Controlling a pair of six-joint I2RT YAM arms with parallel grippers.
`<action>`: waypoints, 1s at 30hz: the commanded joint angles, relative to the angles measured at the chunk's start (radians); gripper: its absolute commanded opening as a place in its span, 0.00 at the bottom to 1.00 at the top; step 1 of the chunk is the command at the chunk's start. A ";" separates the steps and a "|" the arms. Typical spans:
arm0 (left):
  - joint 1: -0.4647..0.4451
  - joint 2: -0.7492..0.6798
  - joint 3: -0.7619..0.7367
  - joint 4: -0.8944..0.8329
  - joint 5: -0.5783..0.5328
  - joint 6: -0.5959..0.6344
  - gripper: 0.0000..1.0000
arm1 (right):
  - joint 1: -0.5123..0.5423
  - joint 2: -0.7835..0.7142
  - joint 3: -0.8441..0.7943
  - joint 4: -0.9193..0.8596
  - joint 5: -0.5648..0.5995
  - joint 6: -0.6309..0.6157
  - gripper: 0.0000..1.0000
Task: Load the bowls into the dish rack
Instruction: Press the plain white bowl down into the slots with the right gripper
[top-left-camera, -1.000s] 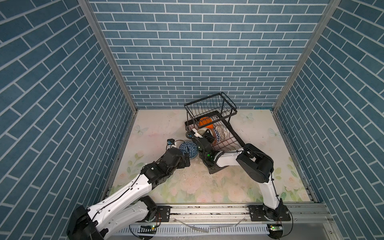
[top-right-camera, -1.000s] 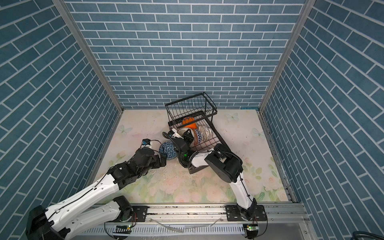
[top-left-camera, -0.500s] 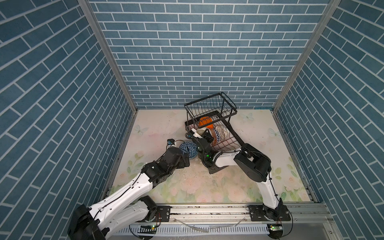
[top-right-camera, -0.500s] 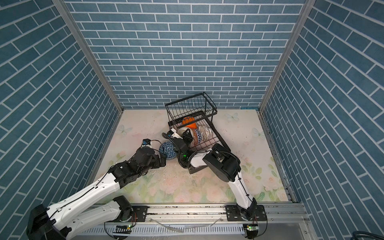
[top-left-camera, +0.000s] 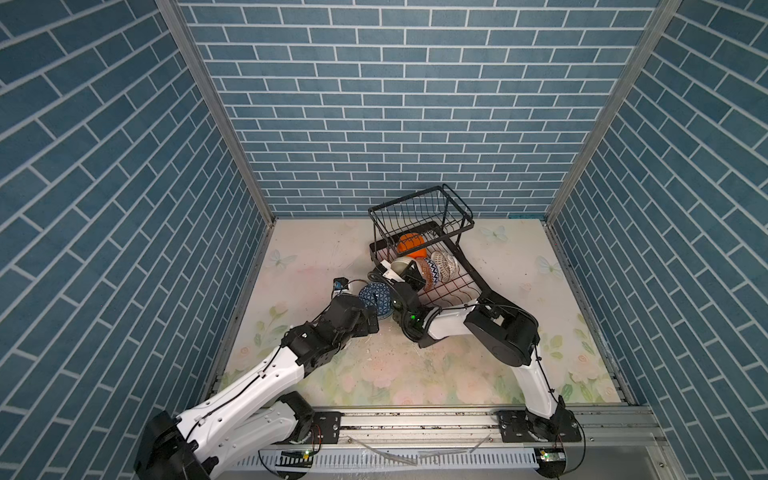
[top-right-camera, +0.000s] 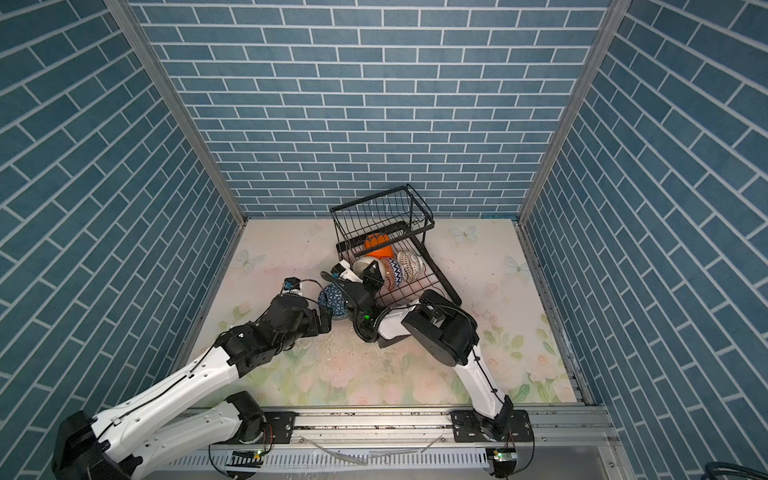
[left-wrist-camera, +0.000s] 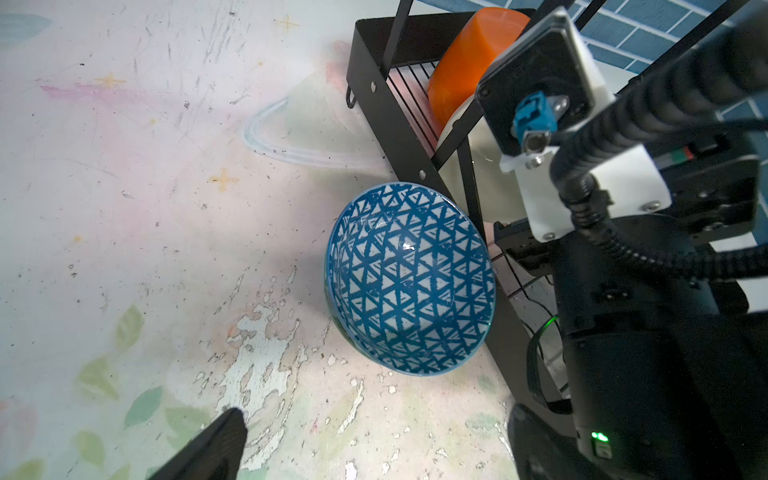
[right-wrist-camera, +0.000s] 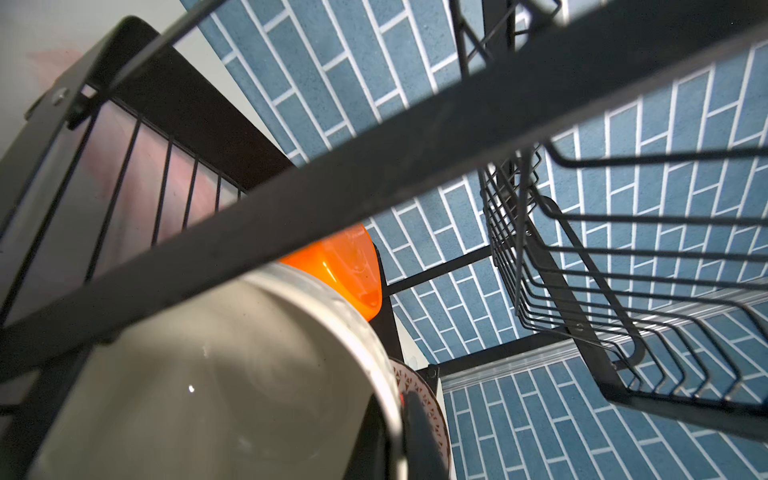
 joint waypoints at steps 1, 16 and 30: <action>0.006 -0.015 0.006 -0.014 0.000 0.001 1.00 | 0.018 0.027 -0.046 0.024 0.035 -0.045 0.00; 0.006 -0.010 0.004 -0.007 0.012 -0.004 1.00 | 0.011 0.122 0.030 0.334 0.023 -0.349 0.00; 0.008 0.012 0.014 -0.004 0.022 -0.005 1.00 | -0.007 -0.061 0.006 -0.046 -0.006 -0.101 0.00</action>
